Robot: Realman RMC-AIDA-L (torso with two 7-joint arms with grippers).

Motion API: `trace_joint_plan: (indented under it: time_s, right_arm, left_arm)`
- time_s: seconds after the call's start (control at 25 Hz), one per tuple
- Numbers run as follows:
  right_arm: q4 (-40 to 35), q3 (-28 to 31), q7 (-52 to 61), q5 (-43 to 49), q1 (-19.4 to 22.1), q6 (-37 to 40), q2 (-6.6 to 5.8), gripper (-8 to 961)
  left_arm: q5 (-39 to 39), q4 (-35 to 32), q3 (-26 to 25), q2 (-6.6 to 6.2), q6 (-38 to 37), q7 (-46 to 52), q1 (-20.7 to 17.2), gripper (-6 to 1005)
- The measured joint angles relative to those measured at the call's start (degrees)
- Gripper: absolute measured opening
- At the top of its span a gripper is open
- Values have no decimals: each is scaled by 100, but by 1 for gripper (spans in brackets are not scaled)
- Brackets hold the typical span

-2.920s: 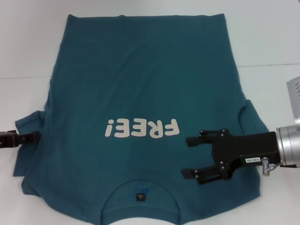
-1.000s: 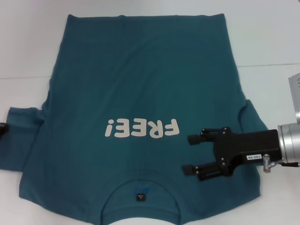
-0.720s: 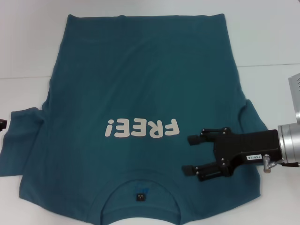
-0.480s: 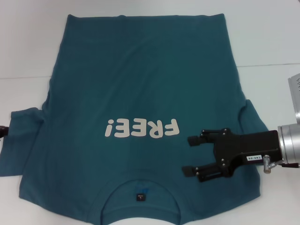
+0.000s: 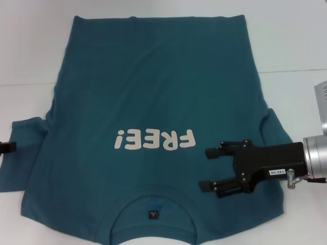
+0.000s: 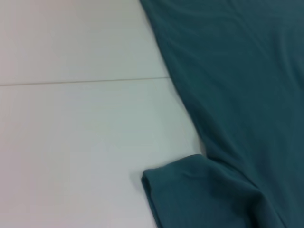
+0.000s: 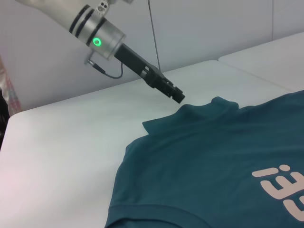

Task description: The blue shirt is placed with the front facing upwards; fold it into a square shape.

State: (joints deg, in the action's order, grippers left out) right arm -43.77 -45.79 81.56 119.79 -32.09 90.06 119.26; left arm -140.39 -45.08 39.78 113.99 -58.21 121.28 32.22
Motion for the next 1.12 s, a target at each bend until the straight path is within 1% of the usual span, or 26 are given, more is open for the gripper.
trace_joint_plan:
  time_s: [0.2, 0.56, 0.72, 0.96, 1.12]
  right_arm:
    - [0, -2, 11, 0, -22, -10, 0, 942]
    - [0, 0, 19, 0, -58, -15, 0, 942]
    - [0, 0, 55, 0, -87, -22, 0, 942]
    - [0, 0, 90, 0, -127, -80, -13, 942]
    - [0, 0, 115, 2, -163, -124, -18, 942]
  left_arm:
    - [-13, 229, 5, 14, 248, -5, 90, 309]
    - [-53, 879, 11, -86, 863, 18, 297, 733]
    - [-56, 1076, 10, -125, 957, -4, 362, 923]
    - [-33, 1113, 35, -135, 975, -98, 386, 836]
    - [-15, 1120, 24, -102, 1062, -219, 387, 744]
